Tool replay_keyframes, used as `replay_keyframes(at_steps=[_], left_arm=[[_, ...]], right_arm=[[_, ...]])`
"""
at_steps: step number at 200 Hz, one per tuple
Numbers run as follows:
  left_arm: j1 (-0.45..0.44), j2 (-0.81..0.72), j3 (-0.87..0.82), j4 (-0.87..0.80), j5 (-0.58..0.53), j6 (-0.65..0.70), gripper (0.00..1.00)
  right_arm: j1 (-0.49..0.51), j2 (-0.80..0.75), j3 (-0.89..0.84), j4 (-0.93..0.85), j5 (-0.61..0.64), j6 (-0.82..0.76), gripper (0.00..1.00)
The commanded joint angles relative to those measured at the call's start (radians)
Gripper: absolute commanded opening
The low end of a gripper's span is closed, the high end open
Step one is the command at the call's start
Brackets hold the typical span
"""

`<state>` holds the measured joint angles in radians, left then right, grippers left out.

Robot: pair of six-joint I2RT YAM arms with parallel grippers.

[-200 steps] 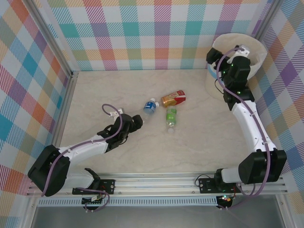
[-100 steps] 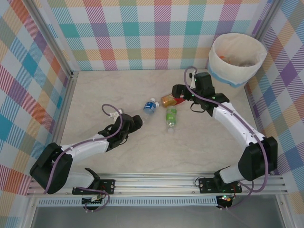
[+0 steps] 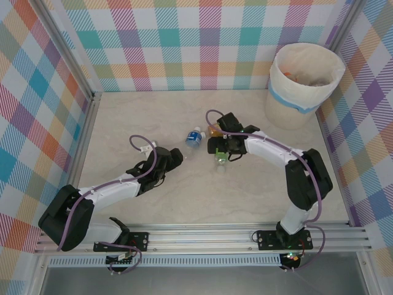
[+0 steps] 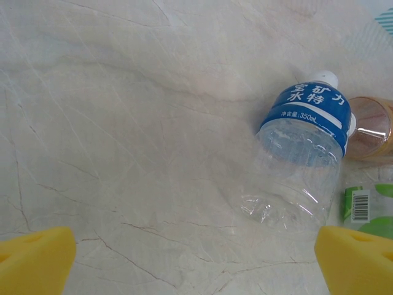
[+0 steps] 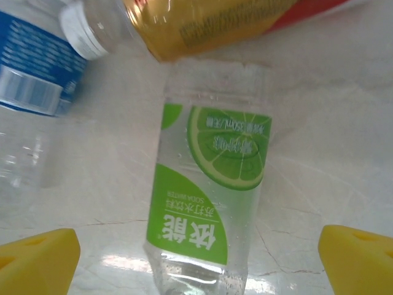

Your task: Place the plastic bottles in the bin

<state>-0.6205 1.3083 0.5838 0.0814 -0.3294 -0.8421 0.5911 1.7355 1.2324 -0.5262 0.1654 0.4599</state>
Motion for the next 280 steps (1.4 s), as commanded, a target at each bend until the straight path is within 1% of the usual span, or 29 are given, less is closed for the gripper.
replay_keyframes(at_steps=[1,31,49,61,80,105,131,170,196,229,280], left_arm=[[0.015,-0.017,-0.014,0.017,0.005,-0.007,1.0],[0.016,-0.01,-0.01,0.015,0.016,-0.008,1.0],[0.018,-0.008,-0.009,0.015,0.016,-0.009,1.0],[0.018,-0.008,-0.007,0.015,0.017,-0.009,1.0],[0.019,-0.006,-0.007,0.017,0.02,-0.009,1.0],[0.019,0.001,0.0,0.018,0.031,-0.008,1.0],[0.02,0.01,0.004,0.024,0.041,-0.006,1.0],[0.021,0.019,0.013,0.034,0.05,0.004,1.0],[0.021,0.025,0.016,0.036,0.049,0.004,1.0],[0.021,0.03,0.016,0.029,0.046,0.0,1.0],[0.025,0.04,0.021,0.034,0.036,-0.007,1.0]], right_arm=[[0.022,0.071,0.014,-0.035,0.042,0.031,0.99],[0.028,0.167,0.031,-0.013,0.025,0.037,0.99],[0.033,0.199,0.03,0.0,0.044,0.037,0.9],[0.035,0.201,0.023,0.009,0.064,0.032,0.83],[0.035,0.187,-0.001,0.031,0.084,0.019,0.75],[0.035,0.16,-0.029,0.051,0.1,0.006,0.67],[0.035,0.088,-0.09,0.129,0.109,-0.005,0.6],[0.035,-0.001,-0.158,0.215,0.119,-0.019,0.57],[0.035,-0.076,-0.22,0.303,0.125,-0.036,0.55],[0.036,-0.193,-0.324,0.435,0.165,-0.057,0.54],[0.035,-0.372,-0.399,0.542,0.262,-0.11,0.53]])
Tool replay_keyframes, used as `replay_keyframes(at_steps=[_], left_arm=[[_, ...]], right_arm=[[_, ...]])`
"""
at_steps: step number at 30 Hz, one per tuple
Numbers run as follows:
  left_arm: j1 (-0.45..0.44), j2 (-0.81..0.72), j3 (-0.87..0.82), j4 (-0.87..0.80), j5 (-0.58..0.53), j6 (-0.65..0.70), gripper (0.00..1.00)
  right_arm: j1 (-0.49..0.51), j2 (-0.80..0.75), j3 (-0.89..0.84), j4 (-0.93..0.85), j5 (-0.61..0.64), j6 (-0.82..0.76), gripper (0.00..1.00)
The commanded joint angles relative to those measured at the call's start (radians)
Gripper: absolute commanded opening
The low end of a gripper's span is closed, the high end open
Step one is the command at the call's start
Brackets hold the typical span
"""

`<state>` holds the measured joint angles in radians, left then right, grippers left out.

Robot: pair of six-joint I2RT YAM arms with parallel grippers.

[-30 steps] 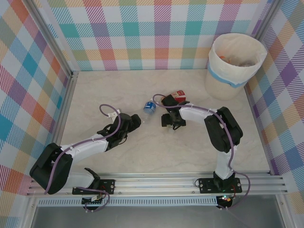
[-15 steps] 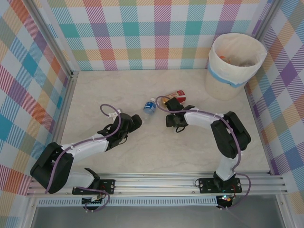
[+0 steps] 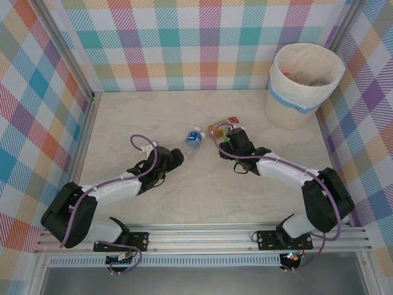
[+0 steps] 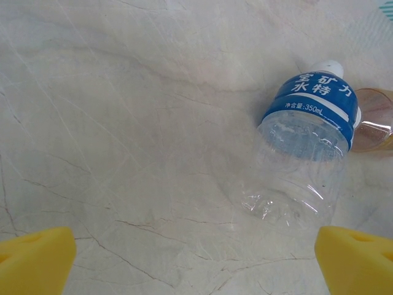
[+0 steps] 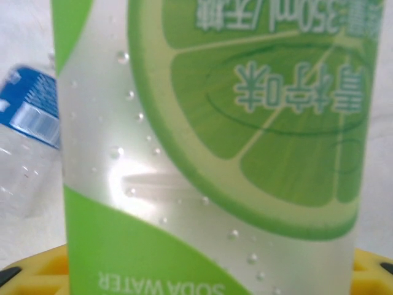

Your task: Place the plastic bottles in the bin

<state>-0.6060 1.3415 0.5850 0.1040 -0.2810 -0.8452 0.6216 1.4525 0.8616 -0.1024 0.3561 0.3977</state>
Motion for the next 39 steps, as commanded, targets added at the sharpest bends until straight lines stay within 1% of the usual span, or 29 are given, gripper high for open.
replay_keyframes(at_steps=[1,5,8,14,16,19,22,25,27,29,30,34,39], left_arm=[[0.011,0.008,0.02,0.011,-0.012,-0.005,1.0],[0.011,0.009,0.023,0.01,-0.01,-0.012,1.0],[0.01,0.011,0.023,0.011,-0.009,-0.024,1.0],[0.011,0.018,0.028,0.013,-0.007,-0.036,1.0],[0.011,0.022,0.03,0.013,-0.003,-0.043,1.0],[0.011,0.026,0.033,0.017,0.008,-0.053,1.0],[0.011,0.025,0.033,0.023,0.02,-0.061,1.0],[0.011,0.015,0.03,0.034,0.034,-0.055,1.0],[0.012,0.008,0.029,0.037,0.043,-0.039,1.0],[0.011,-0.003,0.026,0.035,0.043,-0.028,1.0],[0.011,-0.011,0.019,0.037,0.037,-0.029,1.0],[0.011,-0.046,-0.014,0.052,0.005,-0.041,1.0],[0.011,-0.099,-0.039,0.037,-0.026,-0.04,1.0]], right_arm=[[0.004,-0.093,-0.029,0.121,0.073,-0.049,0.53],[0.005,-0.179,-0.068,0.208,0.147,-0.077,0.52],[0.004,-0.229,-0.078,0.266,0.186,-0.131,0.51],[-0.001,-0.284,-0.069,0.4,0.219,-0.287,0.52],[-0.015,-0.284,-0.052,0.436,0.217,-0.316,0.52],[-0.057,-0.272,-0.022,0.475,0.204,-0.317,0.52],[-0.122,-0.254,0.01,0.522,0.153,-0.313,0.52],[-0.205,-0.238,0.081,0.512,0.065,-0.284,0.51],[-0.287,-0.223,0.151,0.453,-0.031,-0.227,0.52],[-0.389,-0.198,0.251,0.337,-0.154,-0.116,0.52],[-0.429,-0.182,0.287,0.311,-0.195,-0.088,0.52],[-0.532,-0.111,0.382,0.307,-0.243,-0.069,0.52],[-0.663,0.006,0.547,0.231,-0.354,0.058,0.52]])
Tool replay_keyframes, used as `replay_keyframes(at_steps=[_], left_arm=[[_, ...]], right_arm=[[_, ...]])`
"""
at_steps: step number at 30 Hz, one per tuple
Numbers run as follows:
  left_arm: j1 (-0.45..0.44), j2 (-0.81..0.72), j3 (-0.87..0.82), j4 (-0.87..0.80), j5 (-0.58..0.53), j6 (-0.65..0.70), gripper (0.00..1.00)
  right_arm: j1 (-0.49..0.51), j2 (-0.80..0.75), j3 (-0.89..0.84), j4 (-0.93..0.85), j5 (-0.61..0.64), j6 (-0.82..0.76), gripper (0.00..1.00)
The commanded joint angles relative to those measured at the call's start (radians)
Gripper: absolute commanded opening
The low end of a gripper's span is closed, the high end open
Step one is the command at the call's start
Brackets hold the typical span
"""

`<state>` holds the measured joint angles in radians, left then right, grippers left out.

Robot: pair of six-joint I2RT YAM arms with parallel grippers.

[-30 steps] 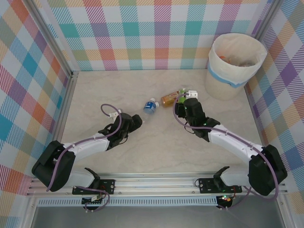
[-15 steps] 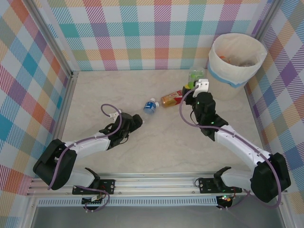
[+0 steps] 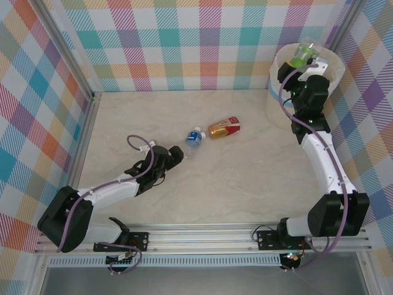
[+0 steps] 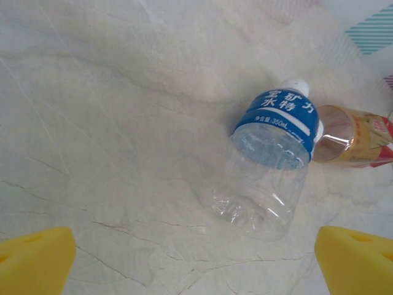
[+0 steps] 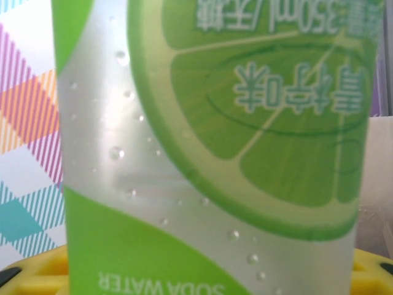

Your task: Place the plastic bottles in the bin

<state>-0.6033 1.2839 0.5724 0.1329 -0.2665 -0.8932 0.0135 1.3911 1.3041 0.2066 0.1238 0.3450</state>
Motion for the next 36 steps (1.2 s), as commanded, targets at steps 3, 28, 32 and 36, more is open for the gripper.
replay_keyframes(at_steps=[3,28,32,36], left_arm=[[0.009,-0.066,-0.045,0.007,-0.055,0.006,1.0],[0.057,-0.087,0.02,-0.133,0.078,0.146,1.0],[0.06,-0.02,0.074,-0.133,0.126,0.21,1.0],[0.062,0.071,0.149,-0.132,0.173,0.306,1.0]], right_arm=[[-0.092,0.135,0.188,-0.112,-0.136,0.137,0.52],[-0.171,0.621,0.847,-0.443,0.026,0.377,0.92],[-0.171,0.529,0.738,-0.384,0.008,0.331,0.93],[-0.171,0.415,0.598,-0.337,-0.062,0.272,0.94]])
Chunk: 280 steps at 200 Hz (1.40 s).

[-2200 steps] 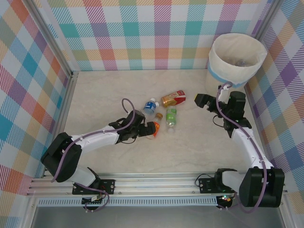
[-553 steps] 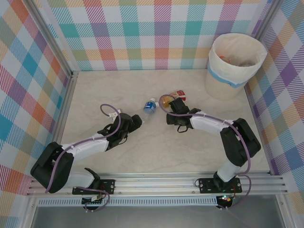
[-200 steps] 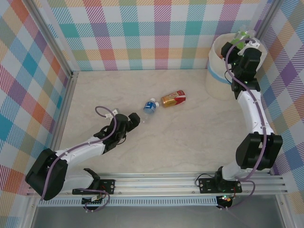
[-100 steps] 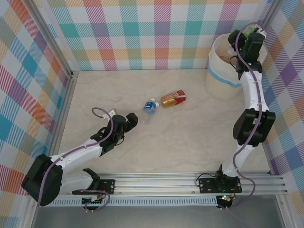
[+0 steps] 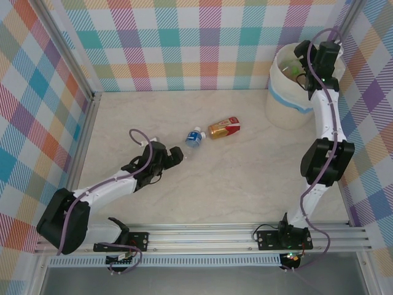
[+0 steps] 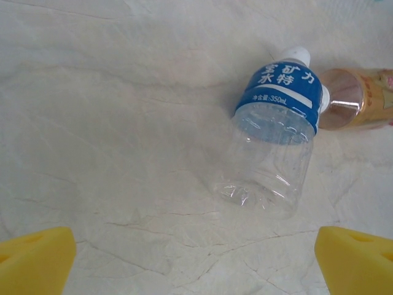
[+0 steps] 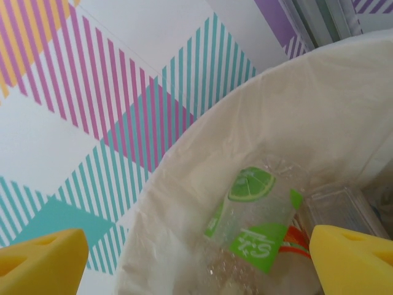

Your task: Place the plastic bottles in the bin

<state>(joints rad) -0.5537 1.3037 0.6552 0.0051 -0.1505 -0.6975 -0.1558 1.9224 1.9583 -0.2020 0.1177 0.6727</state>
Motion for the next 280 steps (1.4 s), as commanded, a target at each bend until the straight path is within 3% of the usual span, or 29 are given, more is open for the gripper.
replay_keyframes(at_steps=[1,52,85,147,171,222,280], left_arm=[[0.012,0.078,0.086,-0.005,0.067,0.14,1.0],[0.012,0.275,0.27,-0.072,0.132,0.342,1.0],[0.012,0.385,0.382,-0.135,0.146,0.384,1.0],[0.011,0.58,0.565,-0.317,0.189,0.505,1.0],[0.002,0.617,0.593,-0.314,0.225,0.52,1.0],[-0.015,0.64,0.586,-0.292,0.206,0.499,0.75],[-0.015,0.57,0.482,-0.217,0.172,0.473,0.62]], right_arm=[[-0.002,-0.147,-0.096,0.08,-0.084,-0.067,0.94],[0.0,-0.38,-0.42,0.172,-0.245,-0.139,1.0],[0.029,-0.508,-0.6,0.177,-0.282,-0.263,1.0],[0.091,-0.646,-0.774,0.082,-0.336,-0.327,1.0],[0.111,-0.669,-0.822,0.072,-0.344,-0.315,1.0],[0.139,-0.672,-0.869,0.058,-0.459,-0.33,1.0],[0.214,-0.716,-0.974,0.07,-0.496,-0.323,1.0]])
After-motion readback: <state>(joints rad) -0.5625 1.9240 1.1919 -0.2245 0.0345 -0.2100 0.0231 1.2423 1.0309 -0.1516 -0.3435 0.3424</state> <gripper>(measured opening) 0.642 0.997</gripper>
